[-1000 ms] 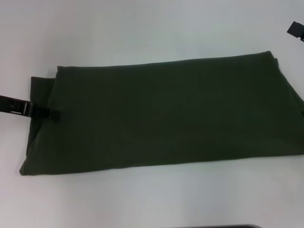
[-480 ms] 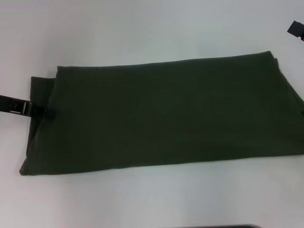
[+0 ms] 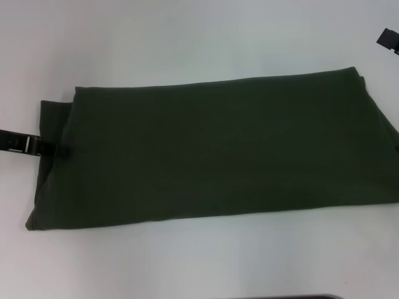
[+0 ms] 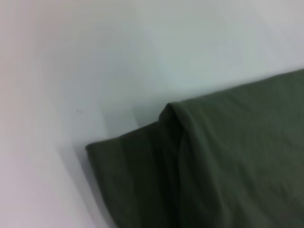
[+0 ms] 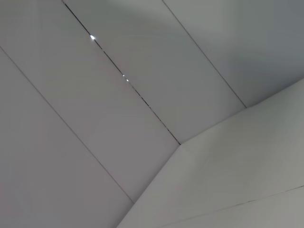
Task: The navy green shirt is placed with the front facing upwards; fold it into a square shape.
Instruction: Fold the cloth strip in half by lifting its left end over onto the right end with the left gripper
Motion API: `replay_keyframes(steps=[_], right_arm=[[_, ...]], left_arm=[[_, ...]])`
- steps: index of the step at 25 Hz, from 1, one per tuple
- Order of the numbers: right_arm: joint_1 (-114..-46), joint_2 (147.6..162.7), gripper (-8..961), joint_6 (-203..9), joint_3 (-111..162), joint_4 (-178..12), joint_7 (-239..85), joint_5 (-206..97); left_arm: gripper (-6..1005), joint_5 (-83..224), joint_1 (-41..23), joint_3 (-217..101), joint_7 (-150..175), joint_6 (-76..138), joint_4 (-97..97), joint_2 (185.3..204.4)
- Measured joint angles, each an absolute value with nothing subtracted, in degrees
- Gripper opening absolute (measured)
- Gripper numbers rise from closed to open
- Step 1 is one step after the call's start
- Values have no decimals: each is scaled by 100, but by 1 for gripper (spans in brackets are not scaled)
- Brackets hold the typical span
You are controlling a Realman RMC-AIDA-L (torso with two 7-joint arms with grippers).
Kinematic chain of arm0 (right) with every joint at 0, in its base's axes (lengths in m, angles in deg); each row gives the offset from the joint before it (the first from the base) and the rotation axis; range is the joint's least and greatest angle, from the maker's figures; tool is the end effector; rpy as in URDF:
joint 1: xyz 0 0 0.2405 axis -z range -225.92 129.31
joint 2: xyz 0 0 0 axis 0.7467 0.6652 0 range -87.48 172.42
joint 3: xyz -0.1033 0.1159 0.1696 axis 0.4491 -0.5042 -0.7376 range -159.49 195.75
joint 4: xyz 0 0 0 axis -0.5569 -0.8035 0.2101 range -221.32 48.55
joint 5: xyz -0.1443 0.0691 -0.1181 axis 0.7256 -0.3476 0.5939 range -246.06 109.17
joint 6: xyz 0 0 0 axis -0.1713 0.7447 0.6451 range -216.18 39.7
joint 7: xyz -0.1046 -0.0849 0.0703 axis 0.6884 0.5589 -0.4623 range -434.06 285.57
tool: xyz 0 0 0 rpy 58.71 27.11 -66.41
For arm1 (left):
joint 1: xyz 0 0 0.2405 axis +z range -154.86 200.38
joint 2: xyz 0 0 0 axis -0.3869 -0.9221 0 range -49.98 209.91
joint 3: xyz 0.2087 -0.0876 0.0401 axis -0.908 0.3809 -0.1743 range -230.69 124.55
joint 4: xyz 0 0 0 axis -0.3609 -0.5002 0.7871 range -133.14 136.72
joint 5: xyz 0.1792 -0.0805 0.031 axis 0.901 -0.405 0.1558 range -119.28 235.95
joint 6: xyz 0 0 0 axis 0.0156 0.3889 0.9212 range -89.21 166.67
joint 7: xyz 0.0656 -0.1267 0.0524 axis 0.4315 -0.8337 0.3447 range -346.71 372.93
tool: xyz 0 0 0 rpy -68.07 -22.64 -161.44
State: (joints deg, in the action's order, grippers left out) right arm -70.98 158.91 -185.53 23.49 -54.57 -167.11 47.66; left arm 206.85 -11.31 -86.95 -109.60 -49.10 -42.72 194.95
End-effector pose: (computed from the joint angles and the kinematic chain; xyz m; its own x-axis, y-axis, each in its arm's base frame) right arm 0.3021 0.2761 0.0774 0.2494 -0.4556 -0.8545 -0.8635 -0.5041 0.0167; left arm -0.2968 0.3146 0.0417 0.4334 0.8894 0.1455 0.8907 -0.3983 -0.2190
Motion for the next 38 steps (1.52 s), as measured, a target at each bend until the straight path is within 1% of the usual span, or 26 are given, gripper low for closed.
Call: replay_keyframes(steps=[2, 7, 10, 16, 23, 27, 31, 38], right_arm=[[-7098, 15891, 543, -18553, 2349, -5457, -16700, 4766], [-7101, 15891, 544, -18552, 2349, -5457, -16693, 4766], [-7103, 15891, 544, -18552, 2349, -5457, -16692, 4766], [-7106, 15891, 543, -18552, 2349, -5449, -16690, 4766], [-7101, 15891, 542, -18553, 2349, -5442, -16712, 4766], [-7099, 15891, 543, -18557, 2343, -5414, -16721, 4766], [-7098, 15889, 543, -18569, 2341, -5397, -16732, 4766], [-7088, 15840, 543, -18599, 2340, -5428, -16737, 4716]], left_arm=[[126, 20673, -1100, -8676, -10964, -4940, -4287, 19491], [209, 20643, -1051, -8675, -10968, -4991, -4323, 19476], [422, 20644, -1048, -8646, -10990, -5016, -4328, 19439], [659, 20637, -1056, -8616, -11099, -5071, -4328, 19313], [805, 20680, -1081, -8637, -11240, -5154, -4305, 19221], [900, 20686, -1101, -8696, -11341, -5189, -4284, 19202], [900, 20755, -1144, -8742, -11425, -5212, -4271, 19201], [901, 20818, -1191, -8779, -11561, -5253, -4254, 19209]])
